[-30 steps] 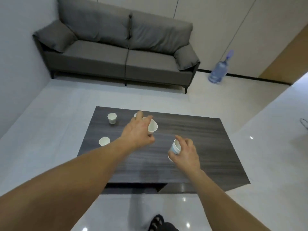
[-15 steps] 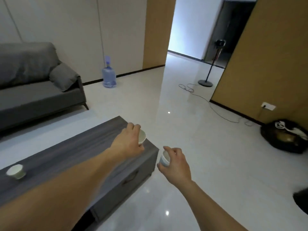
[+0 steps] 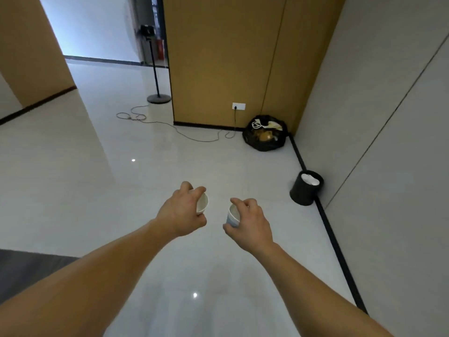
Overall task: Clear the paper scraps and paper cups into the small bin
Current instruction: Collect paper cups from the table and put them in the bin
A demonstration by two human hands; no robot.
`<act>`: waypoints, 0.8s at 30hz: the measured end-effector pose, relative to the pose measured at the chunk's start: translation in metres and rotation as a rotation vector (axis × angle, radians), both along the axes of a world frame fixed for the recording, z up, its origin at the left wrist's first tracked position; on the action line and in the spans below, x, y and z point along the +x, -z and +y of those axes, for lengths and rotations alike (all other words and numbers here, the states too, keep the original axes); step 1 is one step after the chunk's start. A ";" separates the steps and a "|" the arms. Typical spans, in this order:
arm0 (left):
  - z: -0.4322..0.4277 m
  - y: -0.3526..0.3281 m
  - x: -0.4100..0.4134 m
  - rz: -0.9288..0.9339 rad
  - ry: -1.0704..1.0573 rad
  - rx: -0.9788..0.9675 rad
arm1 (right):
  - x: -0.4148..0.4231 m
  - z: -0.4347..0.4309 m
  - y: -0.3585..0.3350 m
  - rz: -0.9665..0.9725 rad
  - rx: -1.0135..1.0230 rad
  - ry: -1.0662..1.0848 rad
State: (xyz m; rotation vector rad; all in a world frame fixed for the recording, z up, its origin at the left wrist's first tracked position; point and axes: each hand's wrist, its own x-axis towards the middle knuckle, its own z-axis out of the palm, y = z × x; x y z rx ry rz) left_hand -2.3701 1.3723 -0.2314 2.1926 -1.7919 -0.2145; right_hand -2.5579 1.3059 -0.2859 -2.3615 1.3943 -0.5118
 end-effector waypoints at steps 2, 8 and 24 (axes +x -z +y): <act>-0.041 0.007 -0.005 0.012 0.047 0.021 | -0.011 -0.032 0.003 0.020 0.002 0.050; -0.178 0.016 -0.013 0.035 0.206 0.013 | -0.032 -0.136 -0.004 0.087 -0.029 0.217; -0.500 0.043 -0.115 0.063 0.550 0.095 | -0.139 -0.381 0.024 0.128 0.015 0.574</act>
